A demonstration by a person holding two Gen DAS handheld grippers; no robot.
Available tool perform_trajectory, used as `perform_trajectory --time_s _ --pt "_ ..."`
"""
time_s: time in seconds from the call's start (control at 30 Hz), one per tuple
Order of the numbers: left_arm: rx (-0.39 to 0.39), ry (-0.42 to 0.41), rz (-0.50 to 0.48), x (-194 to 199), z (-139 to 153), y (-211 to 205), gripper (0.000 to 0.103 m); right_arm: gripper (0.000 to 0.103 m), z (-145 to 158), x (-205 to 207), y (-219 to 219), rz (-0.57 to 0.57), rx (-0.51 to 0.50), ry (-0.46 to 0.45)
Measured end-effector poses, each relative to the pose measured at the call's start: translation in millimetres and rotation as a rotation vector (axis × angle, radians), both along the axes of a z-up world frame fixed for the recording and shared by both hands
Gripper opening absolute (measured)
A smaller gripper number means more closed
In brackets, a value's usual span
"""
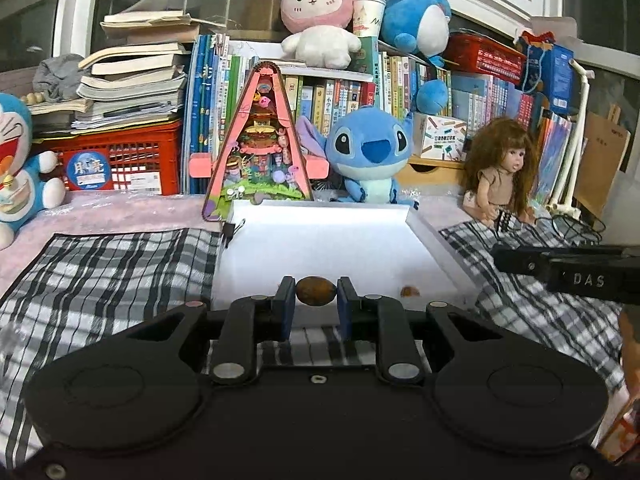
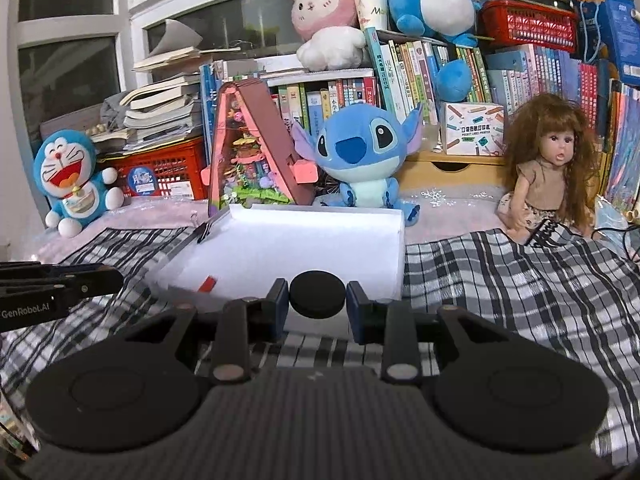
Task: Organize rigid objects
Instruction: 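Carry brown ball in left tool while right tool carries puck over tray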
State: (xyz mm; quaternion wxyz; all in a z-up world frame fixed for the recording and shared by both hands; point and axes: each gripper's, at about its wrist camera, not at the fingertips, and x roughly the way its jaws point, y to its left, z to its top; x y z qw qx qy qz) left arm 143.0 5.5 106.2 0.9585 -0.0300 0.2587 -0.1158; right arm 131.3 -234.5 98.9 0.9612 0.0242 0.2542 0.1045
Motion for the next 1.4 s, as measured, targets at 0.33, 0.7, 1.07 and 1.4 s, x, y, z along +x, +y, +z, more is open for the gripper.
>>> perform_trajectory --time_s 0.33,0.7,1.07,1.4 --pt "-0.018 0.11 0.025 87 4 -13 0.02 0.036 4 69 0 -0.025 0.083 0.167" --pt "-0.026 0.276 0.084 161 -45 -16 0.021 0.036 -28 127 15 -0.042 0.053 0.345" --pt "0.034 0.292 0.104 174 -67 -24 0.021 0.037 -51 150 29 -0.038 -0.004 0.386" --pt "0.048 0.307 0.119 177 -77 -21 0.021 0.037 -64 151 40 -0.03 -0.042 0.389"
